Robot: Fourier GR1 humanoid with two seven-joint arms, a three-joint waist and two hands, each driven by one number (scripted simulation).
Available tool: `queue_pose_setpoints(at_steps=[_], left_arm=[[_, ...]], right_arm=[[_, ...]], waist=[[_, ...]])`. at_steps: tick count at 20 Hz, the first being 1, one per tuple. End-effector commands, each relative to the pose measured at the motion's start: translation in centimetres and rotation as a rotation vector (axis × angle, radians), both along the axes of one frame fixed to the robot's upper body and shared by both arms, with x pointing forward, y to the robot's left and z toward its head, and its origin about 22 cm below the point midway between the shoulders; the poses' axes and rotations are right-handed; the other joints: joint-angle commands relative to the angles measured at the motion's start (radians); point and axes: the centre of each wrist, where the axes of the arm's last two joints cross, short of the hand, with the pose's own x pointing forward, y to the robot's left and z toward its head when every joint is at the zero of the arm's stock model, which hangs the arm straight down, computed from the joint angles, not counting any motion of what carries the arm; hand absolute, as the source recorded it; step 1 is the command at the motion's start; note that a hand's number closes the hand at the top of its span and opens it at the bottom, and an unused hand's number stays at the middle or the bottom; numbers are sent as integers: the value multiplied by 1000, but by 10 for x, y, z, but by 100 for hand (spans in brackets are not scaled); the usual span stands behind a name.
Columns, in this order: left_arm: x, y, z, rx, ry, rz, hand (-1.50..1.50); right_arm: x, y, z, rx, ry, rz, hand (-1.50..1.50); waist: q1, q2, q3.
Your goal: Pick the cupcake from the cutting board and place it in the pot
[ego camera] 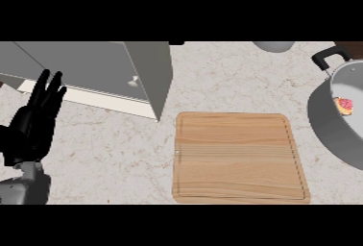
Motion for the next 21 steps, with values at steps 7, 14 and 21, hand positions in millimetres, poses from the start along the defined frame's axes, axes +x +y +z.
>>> queue_pose_setpoints(at_steps=[7, 14, 21], left_arm=[[17, 0, 8, -5, -3, -10, 0], [18, -7, -1, 0, -19, -20, 0], [11, -22, 7, -5, -21, -1, 0]], right_arm=[[-70, -71, 25, 87, -7, -7, -150], [-89, -85, 36, 79, 3, 45, -150], [-103, -94, 43, 68, 22, 32, -150]], waist=[[0, 13, 3], [-7, 17, 6], [-5, 11, 8]])
